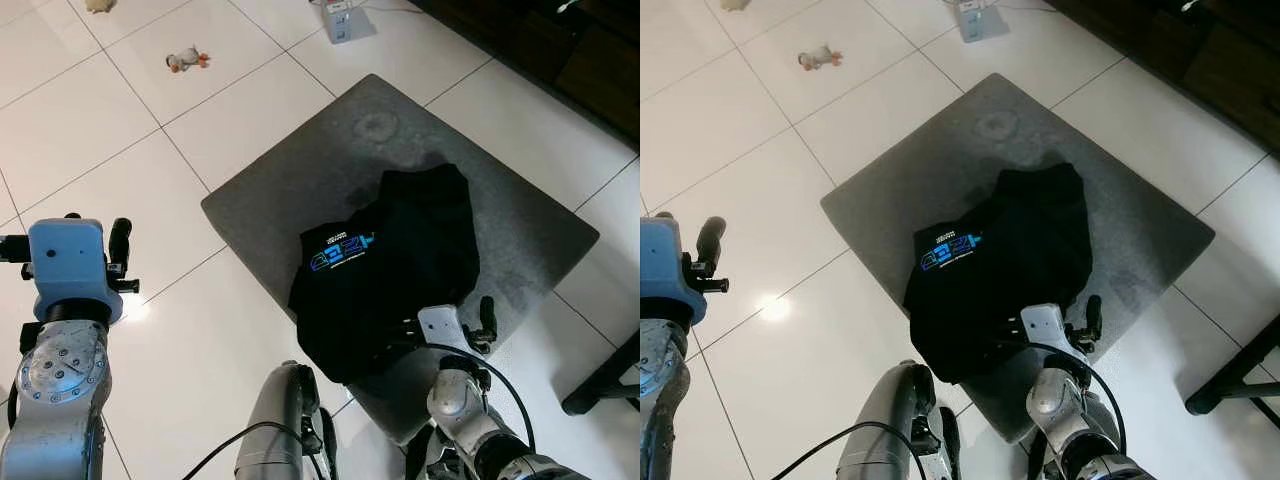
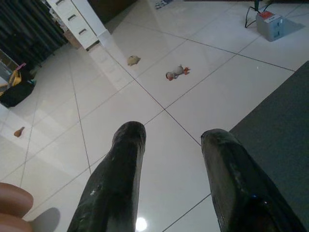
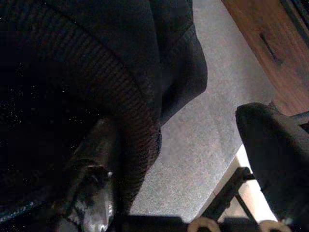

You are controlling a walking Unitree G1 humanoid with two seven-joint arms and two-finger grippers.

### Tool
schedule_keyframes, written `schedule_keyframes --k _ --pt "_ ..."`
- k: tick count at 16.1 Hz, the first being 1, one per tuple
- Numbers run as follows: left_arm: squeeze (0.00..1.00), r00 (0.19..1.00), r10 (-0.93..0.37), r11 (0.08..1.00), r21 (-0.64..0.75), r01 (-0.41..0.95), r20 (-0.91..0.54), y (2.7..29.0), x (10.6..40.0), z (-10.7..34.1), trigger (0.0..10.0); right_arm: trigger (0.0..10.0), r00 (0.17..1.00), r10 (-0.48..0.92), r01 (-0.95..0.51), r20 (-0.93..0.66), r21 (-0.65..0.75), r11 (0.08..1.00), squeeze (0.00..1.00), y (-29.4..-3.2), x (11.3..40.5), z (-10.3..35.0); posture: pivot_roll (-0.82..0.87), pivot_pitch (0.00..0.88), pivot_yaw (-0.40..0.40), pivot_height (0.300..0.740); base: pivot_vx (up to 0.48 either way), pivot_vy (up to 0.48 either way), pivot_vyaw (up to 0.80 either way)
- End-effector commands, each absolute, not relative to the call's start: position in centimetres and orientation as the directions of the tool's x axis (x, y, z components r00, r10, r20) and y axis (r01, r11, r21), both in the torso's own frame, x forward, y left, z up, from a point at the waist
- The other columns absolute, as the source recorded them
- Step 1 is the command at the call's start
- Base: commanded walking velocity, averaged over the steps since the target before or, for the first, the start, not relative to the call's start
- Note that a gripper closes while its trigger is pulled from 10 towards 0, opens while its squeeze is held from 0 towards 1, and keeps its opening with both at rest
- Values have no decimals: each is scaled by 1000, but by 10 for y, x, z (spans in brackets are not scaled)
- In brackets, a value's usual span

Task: Hang hanger

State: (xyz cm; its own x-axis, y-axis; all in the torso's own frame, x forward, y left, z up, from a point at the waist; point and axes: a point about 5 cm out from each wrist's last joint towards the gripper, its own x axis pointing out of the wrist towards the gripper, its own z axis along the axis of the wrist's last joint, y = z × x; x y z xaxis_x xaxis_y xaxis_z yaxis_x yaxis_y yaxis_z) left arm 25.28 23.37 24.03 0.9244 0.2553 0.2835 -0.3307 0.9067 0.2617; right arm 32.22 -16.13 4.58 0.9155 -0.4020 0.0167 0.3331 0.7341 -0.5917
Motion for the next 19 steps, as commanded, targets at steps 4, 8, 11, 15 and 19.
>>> schedule_keyframes --k 4,8,11,15,19 --pt "0 931 263 897 290 -333 254 236 248 235 10000 0 907 -418 319 -43 -578 751 0 -163 313 33 313 498 185 597 0 0 0" --pt "0 930 266 897 288 -335 255 237 248 235 10000 0 915 -400 308 -48 -558 771 0 -161 314 34 309 496 184 597 0 0 0" --pt "0 930 264 899 285 -333 255 236 250 235 10000 0 925 -375 291 -58 -529 797 0 -159 315 35 305 490 183 597 0 0 0" --pt "0 930 266 901 278 -334 254 236 251 234 10000 0 938 -335 249 -95 -489 836 0 -155 314 32 298 488 178 597 0 0 0" --pt "0 930 268 903 269 -334 252 234 252 233 10000 0 939 -327 242 -107 -470 849 0 -158 313 31 288 482 170 597 0 0 0"
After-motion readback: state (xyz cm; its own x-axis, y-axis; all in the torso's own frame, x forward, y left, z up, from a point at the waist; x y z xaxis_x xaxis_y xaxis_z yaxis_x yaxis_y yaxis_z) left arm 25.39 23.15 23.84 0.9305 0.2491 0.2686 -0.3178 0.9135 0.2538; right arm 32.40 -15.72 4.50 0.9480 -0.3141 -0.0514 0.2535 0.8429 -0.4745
